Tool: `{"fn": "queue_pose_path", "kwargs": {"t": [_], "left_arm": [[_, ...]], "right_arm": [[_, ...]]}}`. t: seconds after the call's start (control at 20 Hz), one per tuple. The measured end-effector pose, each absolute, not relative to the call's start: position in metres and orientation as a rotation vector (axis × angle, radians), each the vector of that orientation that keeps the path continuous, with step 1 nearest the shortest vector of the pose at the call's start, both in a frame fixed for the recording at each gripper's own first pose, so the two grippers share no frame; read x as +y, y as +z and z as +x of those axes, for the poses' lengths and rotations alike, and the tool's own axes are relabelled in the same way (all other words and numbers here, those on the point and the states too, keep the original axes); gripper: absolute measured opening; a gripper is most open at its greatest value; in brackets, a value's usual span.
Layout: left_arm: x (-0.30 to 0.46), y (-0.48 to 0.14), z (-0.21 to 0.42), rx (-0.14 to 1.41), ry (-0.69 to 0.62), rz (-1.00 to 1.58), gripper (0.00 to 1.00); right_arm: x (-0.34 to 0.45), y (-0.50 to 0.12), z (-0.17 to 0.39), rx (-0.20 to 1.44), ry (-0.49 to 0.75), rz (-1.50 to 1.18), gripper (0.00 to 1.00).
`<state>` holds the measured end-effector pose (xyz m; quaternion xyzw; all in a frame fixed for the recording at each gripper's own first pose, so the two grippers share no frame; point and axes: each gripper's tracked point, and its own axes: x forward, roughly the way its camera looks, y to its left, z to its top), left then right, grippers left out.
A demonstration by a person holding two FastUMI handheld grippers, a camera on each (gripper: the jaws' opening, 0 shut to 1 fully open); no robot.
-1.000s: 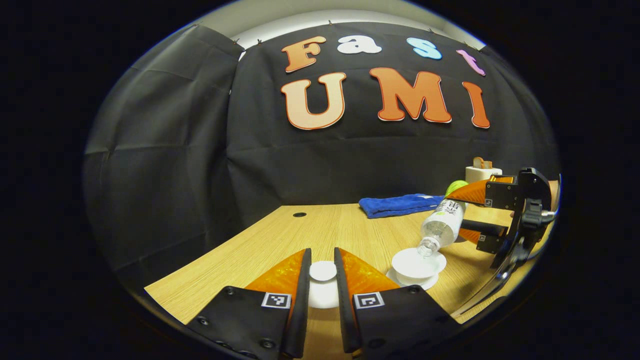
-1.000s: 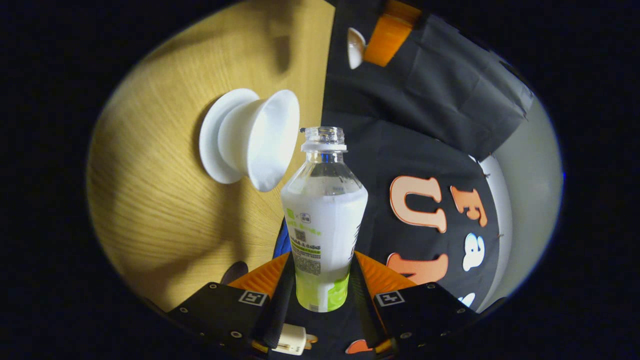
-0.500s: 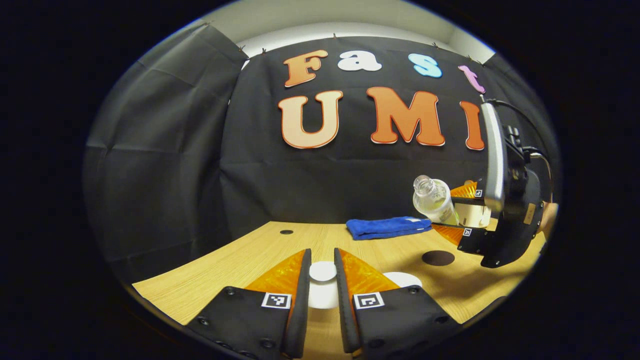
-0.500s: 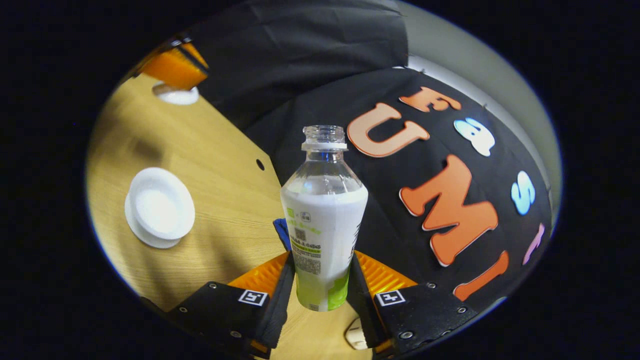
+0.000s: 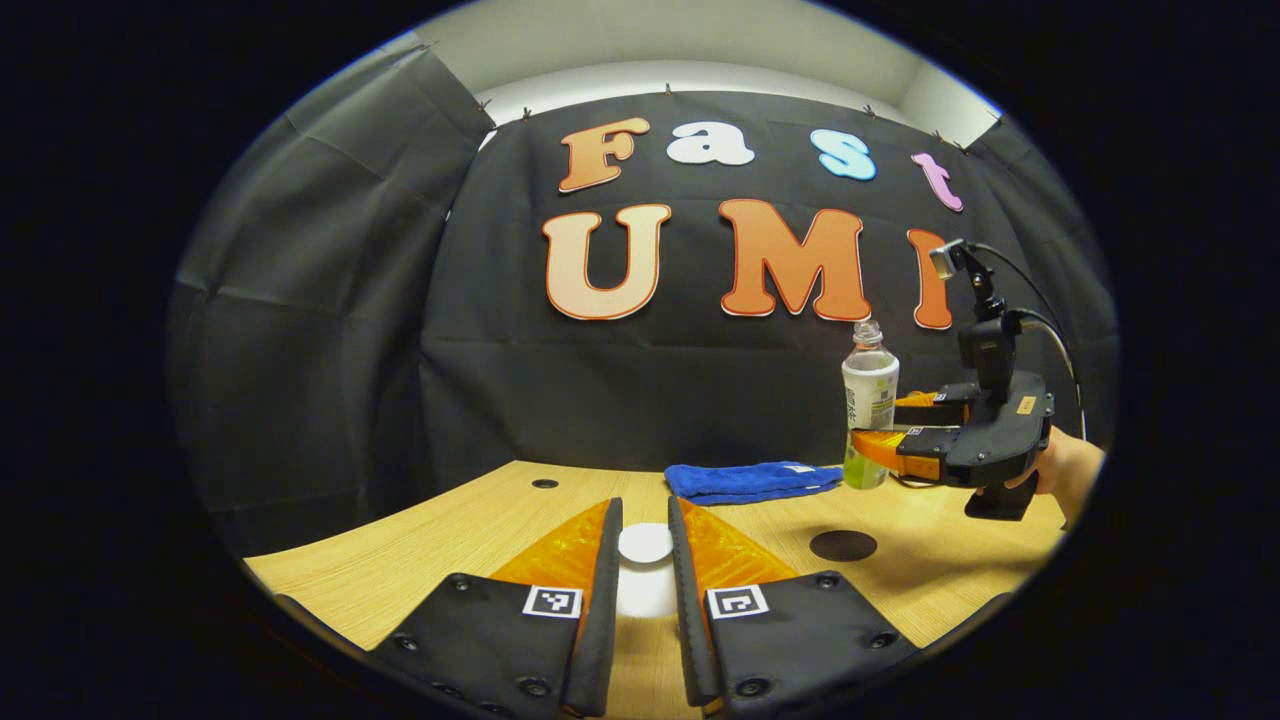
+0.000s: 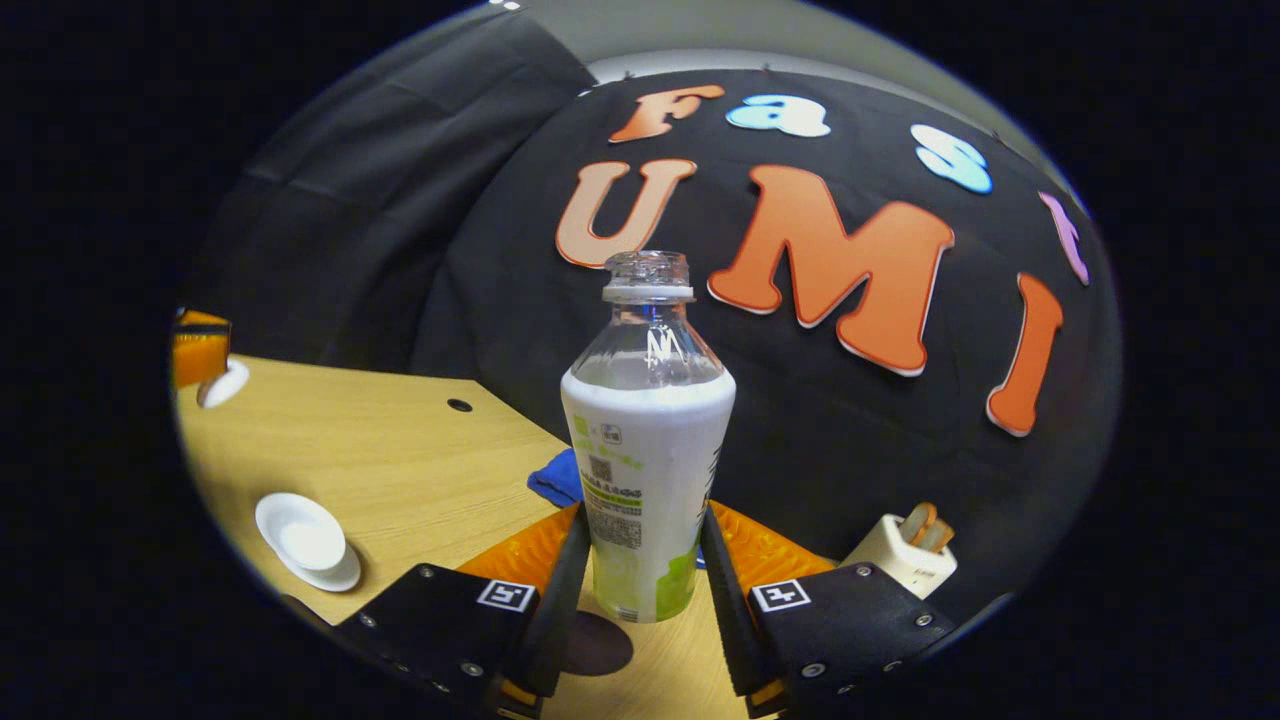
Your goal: Open the teacup lid with one hand, grasp the water bottle and pour water into the teacup with the other hand; after pouring, place the water bottle on the coaster and then close the teacup lid.
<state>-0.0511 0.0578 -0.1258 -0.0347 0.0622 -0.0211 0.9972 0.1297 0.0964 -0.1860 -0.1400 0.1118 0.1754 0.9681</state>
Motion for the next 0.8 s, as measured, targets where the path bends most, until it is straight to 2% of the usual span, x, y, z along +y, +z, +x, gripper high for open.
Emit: {"fn": "queue_pose_path", "kwargs": {"t": [0.1,0.15,0.2,0.25,0.4,0.45,0.5,0.55,0.6,0.7,0.75,0.8], "left_arm": [[0.059,-0.128,-0.052,0.131,-0.042,-0.07,0.29],[0.059,-0.13,-0.052,0.133,-0.041,-0.07,0.32],[0.059,-0.131,-0.052,0.136,-0.042,-0.068,0.29],[0.058,-0.133,-0.053,0.138,-0.042,-0.064,0.31],[0.056,-0.142,-0.052,0.161,-0.044,-0.059,0.29],[0.056,-0.144,-0.052,0.167,-0.045,-0.06,0.31],[0.055,-0.147,-0.052,0.173,-0.047,-0.062,0.29],[0.053,-0.15,-0.05,0.18,-0.05,-0.063,0.31],[0.051,-0.151,-0.05,0.185,-0.054,-0.066,0.29],[0.048,-0.154,-0.048,0.195,-0.06,-0.068,0.29],[0.045,-0.155,-0.047,0.2,-0.066,-0.072,0.29],[0.042,-0.157,-0.045,0.206,-0.072,-0.078,0.32]], "right_arm": [[0.091,-0.203,0.133,0.293,0.349,-0.169,0.64],[0.088,-0.211,0.133,0.325,0.342,-0.139,0.62],[0.086,-0.22,0.135,0.349,0.337,-0.117,0.64],[0.084,-0.228,0.135,0.375,0.333,-0.099,0.64],[0.081,-0.258,0.132,0.455,0.337,-0.063,0.65],[0.082,-0.264,0.13,0.473,0.34,-0.052,0.65],[0.082,-0.272,0.13,0.489,0.342,-0.044,0.65],[0.082,-0.278,0.129,0.507,0.339,-0.042,0.62],[0.08,-0.28,0.126,0.506,0.34,-0.039,0.65],[0.084,-0.28,0.13,0.505,0.339,-0.031,0.62],[0.083,-0.279,0.129,0.503,0.341,-0.035,0.64],[0.084,-0.28,0.129,0.501,0.342,-0.036,0.64]]}}
